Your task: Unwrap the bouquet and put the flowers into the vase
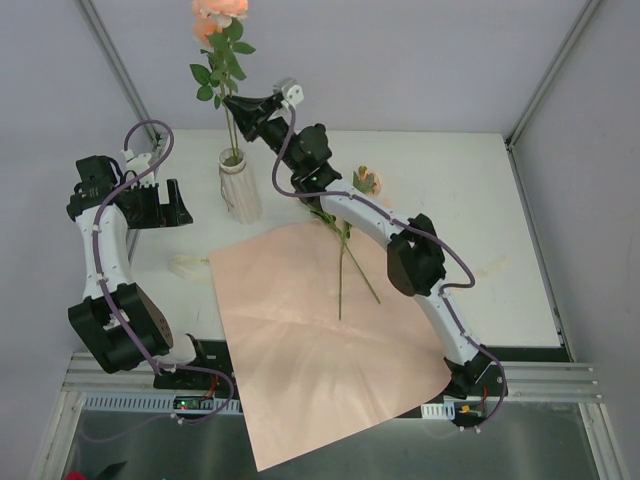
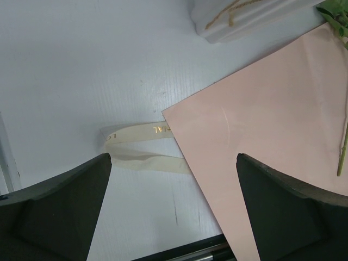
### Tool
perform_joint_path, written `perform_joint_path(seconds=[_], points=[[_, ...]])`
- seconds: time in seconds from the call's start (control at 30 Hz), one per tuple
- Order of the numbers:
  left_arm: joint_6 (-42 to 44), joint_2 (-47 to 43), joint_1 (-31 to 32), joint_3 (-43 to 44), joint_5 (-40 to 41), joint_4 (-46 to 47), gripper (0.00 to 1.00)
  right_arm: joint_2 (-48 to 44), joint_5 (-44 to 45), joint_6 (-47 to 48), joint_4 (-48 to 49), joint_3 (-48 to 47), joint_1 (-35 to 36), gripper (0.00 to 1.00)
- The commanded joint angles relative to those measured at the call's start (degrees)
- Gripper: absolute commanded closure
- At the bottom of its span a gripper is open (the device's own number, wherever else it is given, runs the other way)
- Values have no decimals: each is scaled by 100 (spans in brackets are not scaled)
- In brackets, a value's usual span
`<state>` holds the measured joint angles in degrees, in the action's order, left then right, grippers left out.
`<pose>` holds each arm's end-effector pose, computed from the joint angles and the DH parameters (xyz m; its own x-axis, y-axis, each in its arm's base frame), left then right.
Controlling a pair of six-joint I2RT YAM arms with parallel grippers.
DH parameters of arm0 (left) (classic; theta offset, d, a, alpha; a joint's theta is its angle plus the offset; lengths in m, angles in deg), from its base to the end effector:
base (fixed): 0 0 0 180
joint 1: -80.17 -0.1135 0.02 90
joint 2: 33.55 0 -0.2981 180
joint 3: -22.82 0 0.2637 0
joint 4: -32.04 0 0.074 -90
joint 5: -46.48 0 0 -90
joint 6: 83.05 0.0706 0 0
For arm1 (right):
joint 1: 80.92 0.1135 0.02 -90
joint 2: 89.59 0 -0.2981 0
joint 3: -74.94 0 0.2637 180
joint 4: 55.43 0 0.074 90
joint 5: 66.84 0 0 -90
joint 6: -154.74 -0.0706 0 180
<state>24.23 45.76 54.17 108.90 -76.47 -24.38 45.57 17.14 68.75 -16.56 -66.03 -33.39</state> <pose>0.2980 0.1026 0.3360 -0.6693 -0.0491 -0.7414 0.1544 0.9668 -0.2035 0.3971 0.4448 0.4518 0.5284 0.4743 -0.7041 -0.7488 0.6512 -0.1233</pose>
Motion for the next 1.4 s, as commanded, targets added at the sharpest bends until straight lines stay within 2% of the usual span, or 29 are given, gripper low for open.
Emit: perform_joint_path(seconds=[0.0, 0.1, 0.13, 0.3, 0.33, 0.4, 0.43, 0.53, 0.57, 0.6, 0.63, 0.7, 0.77, 0.8, 0.9, 1.07, 1.17, 1.3, 1.37], points=[[39, -249, -46, -15, -54, -77, 1, -577, 38, 493, -1237, 475, 274, 84], [4, -267, -46, -15, -80, -85, 1, -893, 57, 478, -1581, 975, 292, 69], [-5, -275, -46, -7, -97, -94, 1, -981, 92, 513, -1712, 1064, 283, 59], [-14, -311, -54, 81, -124, -182, 1, -1745, 233, 513, -1741, 1986, 231, 45], [12, -319, -46, 90, -124, -217, 1, -1895, 250, 522, -1705, 2406, 231, 38], [39, -372, -46, 73, -107, -252, 1, -2404, 338, 601, -1679, 2847, 178, 33], [65, -390, -46, 64, -89, -261, 1, -2580, 347, 618, -1679, 3249, 160, 27], [109, -460, -46, 11, -28, -288, 1, -3204, 356, 724, -2046, 3989, -15, 16], [109, -486, -46, -15, -10, -296, 1, -3406, 304, 593, -2518, 4087, -76, 15], [118, -530, -46, -50, 8, -314, 1, -3451, -428, 427, -2757, 4184, -312, 13], [127, -539, -46, -68, 17, -305, 1, -3452, -992, 199, -2977, 4255, -462, 3], [144, -496, -46, -77, 8, -331, 1, -3251, -1654, -179, -4021, 4081, -927, 4], [197, -425, -46, -24, -1, -463, 1, -2996, -1272, -103, -5405, 3782, -1122, 3], [197, -364, -46, 28, -10, -516, 1, -2995, -722, 176, -5605, 3850, -1149, 3], [197, -390, -37, 55, -62, -516, 1, -3012, 194, 416, -5862, 4105, -1123, 3], [153, -390, -46, 152, -115, -516, 1, -2811, 470, 478, -6352, 4001, -1132, 3], [153, -355, -46, 134, -220, -516, 1, -2626, 418, 67, -6784, 3781, -1342, 3], [197, -355, -72, 134, -317, -525, 1, -2477, 1953, 846, -7242, 3544, -861, 3], [285, -337, -37, 160, -317, -507, 1, -2354, 1903, 848, -7330, 3456, -798, 3]])
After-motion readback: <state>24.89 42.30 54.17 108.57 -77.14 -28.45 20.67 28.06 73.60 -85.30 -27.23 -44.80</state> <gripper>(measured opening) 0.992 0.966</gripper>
